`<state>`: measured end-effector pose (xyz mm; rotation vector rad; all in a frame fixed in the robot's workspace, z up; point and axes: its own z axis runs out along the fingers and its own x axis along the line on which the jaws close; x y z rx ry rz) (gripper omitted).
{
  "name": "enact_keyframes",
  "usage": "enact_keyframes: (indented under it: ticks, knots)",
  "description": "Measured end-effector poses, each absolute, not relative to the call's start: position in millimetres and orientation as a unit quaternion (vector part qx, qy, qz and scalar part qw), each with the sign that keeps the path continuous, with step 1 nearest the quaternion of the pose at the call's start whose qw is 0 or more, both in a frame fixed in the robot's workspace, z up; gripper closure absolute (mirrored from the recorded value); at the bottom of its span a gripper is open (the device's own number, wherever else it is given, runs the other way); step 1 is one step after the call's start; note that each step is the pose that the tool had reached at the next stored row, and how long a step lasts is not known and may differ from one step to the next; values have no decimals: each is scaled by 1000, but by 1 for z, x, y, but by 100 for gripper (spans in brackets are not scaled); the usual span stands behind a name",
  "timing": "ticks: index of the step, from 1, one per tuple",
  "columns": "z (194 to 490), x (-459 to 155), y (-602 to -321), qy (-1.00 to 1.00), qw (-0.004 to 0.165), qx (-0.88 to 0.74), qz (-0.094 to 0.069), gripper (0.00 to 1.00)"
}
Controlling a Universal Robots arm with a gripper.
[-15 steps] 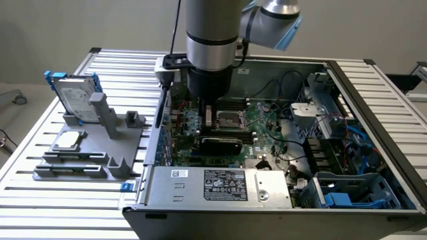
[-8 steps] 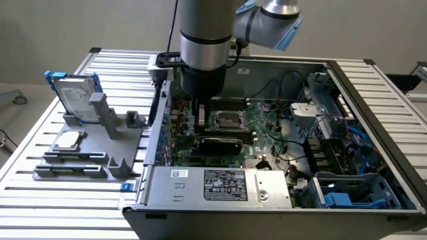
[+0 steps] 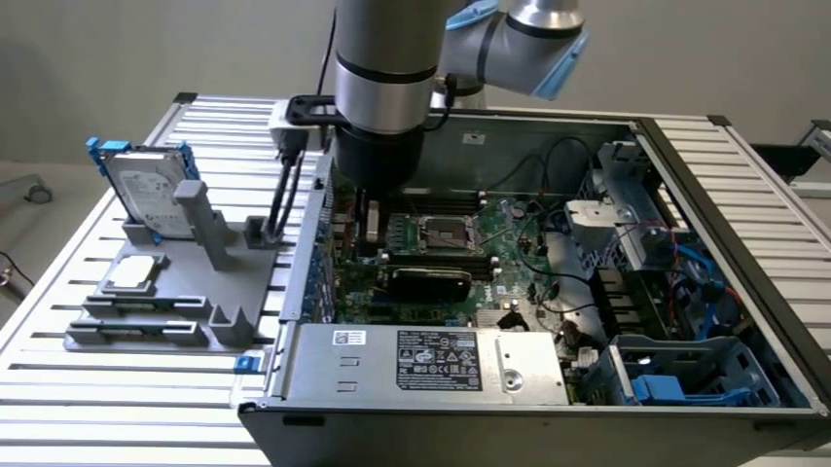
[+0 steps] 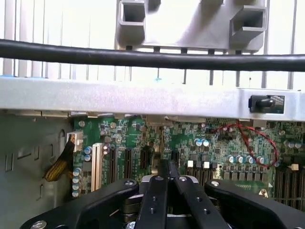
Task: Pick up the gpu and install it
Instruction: 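Press down on the gpu until it lock into place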
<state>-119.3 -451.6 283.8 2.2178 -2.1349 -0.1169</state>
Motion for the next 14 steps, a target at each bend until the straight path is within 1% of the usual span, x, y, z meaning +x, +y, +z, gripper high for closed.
enact_keyframes:
  ticks: [8, 11, 14]
  knots:
    - [288, -126, -452, -692, 44, 719, -52, 89]
    - [290, -127, -452, -692, 47, 719, -52, 89]
    - [292, -129, -452, -692, 52, 718, -48, 89]
